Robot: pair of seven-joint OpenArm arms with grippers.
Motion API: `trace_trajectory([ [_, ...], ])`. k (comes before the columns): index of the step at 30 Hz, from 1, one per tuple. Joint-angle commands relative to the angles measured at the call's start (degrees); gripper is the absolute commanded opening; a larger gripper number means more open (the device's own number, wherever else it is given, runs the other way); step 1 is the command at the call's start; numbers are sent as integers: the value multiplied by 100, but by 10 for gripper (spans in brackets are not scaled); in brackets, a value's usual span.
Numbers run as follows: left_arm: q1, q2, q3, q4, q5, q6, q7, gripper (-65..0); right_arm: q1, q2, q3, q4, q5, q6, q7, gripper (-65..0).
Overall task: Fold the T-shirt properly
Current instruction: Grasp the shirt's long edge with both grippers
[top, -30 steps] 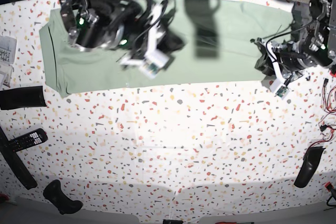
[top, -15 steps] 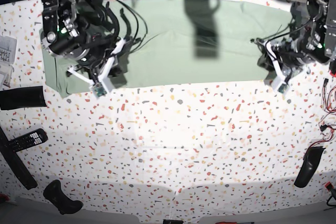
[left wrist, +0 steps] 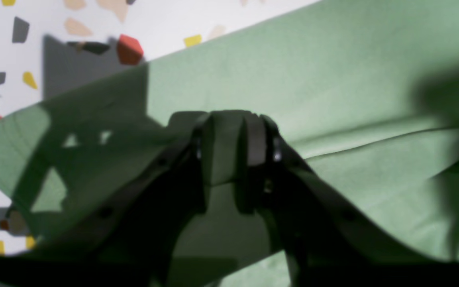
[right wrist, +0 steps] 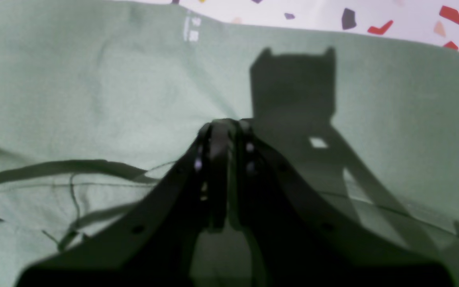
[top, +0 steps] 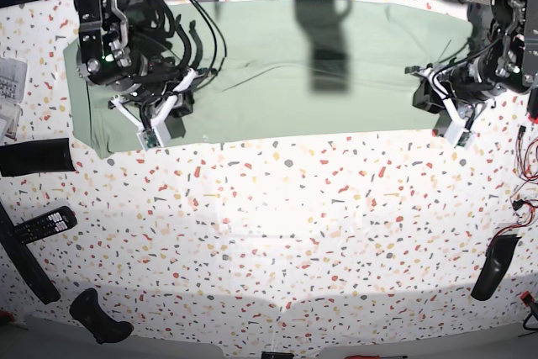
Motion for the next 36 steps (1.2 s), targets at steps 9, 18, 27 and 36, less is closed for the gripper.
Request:
trace_trajectory([
  [9,-282,175,13,-1403,984,-26,-52,-538,44,-426,13,-24,-162,-17,103,-613],
  [18,-986,588,17,-2297,1266,-299,-98,-538,352,-787,13,-356,-479,-17,190,-613],
  [27,-1182,321,13,-1329,931,-229,118,-538,570,-793,13,-824,-455,-15,37,-613],
  [36,-619,-275,13,1401,1550,1523,-111,-538,568,-793,13,-824,-457,-15,20,-613],
])
